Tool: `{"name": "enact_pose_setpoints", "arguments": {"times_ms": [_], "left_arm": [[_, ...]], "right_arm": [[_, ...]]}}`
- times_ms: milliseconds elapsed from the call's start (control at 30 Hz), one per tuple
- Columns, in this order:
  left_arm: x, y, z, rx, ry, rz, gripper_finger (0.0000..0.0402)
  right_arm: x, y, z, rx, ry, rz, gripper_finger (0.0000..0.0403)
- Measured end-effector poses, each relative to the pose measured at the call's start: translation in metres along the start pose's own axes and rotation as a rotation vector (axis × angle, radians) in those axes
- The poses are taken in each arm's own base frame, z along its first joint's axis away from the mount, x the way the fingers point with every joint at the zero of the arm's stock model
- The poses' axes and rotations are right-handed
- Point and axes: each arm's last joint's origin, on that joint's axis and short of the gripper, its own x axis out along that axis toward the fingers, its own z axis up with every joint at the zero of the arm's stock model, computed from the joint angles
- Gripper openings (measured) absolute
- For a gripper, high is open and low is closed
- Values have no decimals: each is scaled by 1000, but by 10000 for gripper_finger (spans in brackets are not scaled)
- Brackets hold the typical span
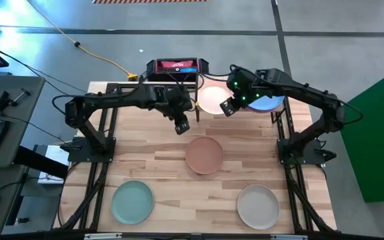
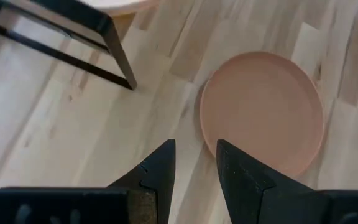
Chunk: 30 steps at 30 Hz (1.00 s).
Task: Place and stack plates onto a shelf
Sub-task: Stack the brown plate on top of the light orange plate on the shelf
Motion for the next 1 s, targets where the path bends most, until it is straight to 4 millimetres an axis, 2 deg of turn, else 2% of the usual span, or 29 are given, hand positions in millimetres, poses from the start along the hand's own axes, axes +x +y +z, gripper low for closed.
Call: {"name": "enact_pose_setpoints", "arguments": {"times_ms": [233,433,633,733,833,1000], "left_arm": [[18,-16,-14,-154,29,25,104],[31,-29,-26,-221,36,7,103],[35,-44,-36,-209,67,-7,103],[35,-55,-40,-180,75,-20,103],[34,-67,-45,-146,88,-35,103],[28,-81,-61,-78,183,-15,103]], "right_arm": [[0,11,-8,-67,25,22,85],[0,20,-16,-102,54,51,85],[0,41,-41,-131,128,48,85],[10,51,-58,-148,168,30,85],[30,58,-75,-146,191,36,85],[61,62,-97,-39,207,23,85]]}}
